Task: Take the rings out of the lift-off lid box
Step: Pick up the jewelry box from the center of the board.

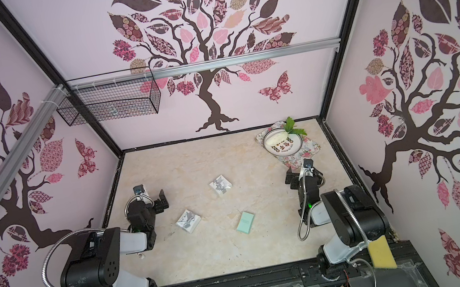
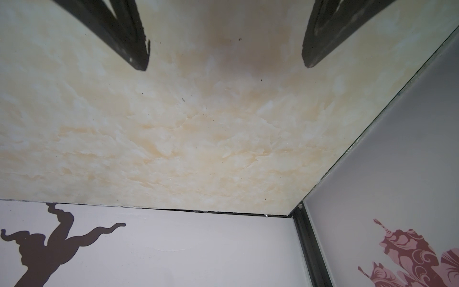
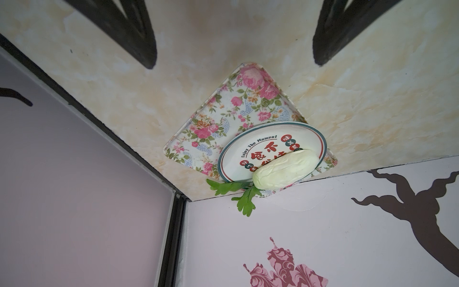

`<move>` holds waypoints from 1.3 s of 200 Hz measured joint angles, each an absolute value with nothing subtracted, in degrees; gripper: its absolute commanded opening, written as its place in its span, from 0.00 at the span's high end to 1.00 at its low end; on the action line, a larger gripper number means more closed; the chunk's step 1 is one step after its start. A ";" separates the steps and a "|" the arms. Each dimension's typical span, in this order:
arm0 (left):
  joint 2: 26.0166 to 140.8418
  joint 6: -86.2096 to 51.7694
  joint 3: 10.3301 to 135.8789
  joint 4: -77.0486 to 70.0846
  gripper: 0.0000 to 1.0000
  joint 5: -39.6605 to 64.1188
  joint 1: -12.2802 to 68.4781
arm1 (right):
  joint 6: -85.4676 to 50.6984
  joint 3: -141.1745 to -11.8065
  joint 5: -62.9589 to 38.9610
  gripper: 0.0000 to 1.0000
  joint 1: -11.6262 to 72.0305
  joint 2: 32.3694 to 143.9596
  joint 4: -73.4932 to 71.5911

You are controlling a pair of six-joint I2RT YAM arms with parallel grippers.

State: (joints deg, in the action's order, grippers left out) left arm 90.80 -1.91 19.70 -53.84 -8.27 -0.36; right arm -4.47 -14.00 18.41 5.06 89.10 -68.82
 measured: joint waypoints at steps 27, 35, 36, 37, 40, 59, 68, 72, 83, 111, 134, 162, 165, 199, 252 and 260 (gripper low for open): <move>89.45 -1.54 19.66 -52.66 0.02 -9.63 0.32 | -4.21 -13.98 18.74 0.00 5.19 88.92 -68.82; 87.15 -1.41 19.68 -50.57 0.02 -10.39 0.93 | -3.95 -13.89 19.14 0.00 5.61 88.53 -68.73; 86.70 -1.34 19.68 -50.15 0.02 -10.41 1.04 | -3.90 -13.89 19.18 0.00 5.65 88.49 -68.73; 86.46 -1.32 19.68 -49.98 0.02 -10.44 1.10 | -3.81 -13.87 19.31 0.00 5.67 88.36 -68.71; 84.86 -1.37 19.68 -48.88 0.02 -10.63 1.43 | -3.66 -13.85 19.62 0.00 5.89 87.90 -68.36; 75.79 -1.78 20.93 -40.88 0.02 -11.05 2.87 | -2.48 -14.52 21.32 0.00 8.47 81.69 -61.73; 72.47 -2.20 22.28 -37.17 0.02 -10.83 3.66 | -2.52 -16.53 21.21 0.00 10.33 77.43 -55.48; 71.07 -2.46 22.94 -35.68 0.02 -10.74 4.01 | -2.74 -17.91 20.80 0.00 11.09 75.53 -52.66; 68.05 -3.27 24.64 -31.73 0.02 -9.96 5.43 | -3.55 -22.50 19.22 0.00 13.17 71.02 -45.12; 63.44 -5.02 28.12 -22.26 0.02 -6.09 12.38 | -6.13 -34.98 11.88 0.00 17.91 64.01 -28.64; 60.97 -4.73 29.50 -15.16 0.02 -3.29 22.68 | -6.98 -43.31 7.77 0.00 23.57 64.34 -16.56; 56.23 -5.23 30.39 -5.50 0.02 -0.97 30.59 | -6.83 -48.86 2.94 0.00 28.62 68.69 -4.84; 55.48 -5.28 30.65 -4.32 0.02 -1.02 31.29 | -6.81 -49.15 2.68 0.00 28.93 69.19 -3.99; 48.47 -7.64 36.05 7.22 0.02 -0.67 37.89 | -4.89 -52.07 -0.58 0.00 31.42 77.49 4.40; 42.70 -6.70 44.88 27.53 0.02 0.71 37.91 | -0.95 -61.84 -1.52 0.00 34.48 90.85 8.47; 41.98 -5.72 44.88 29.52 0.02 1.19 37.85 | -0.30 -63.83 -1.58 0.00 34.92 92.95 8.54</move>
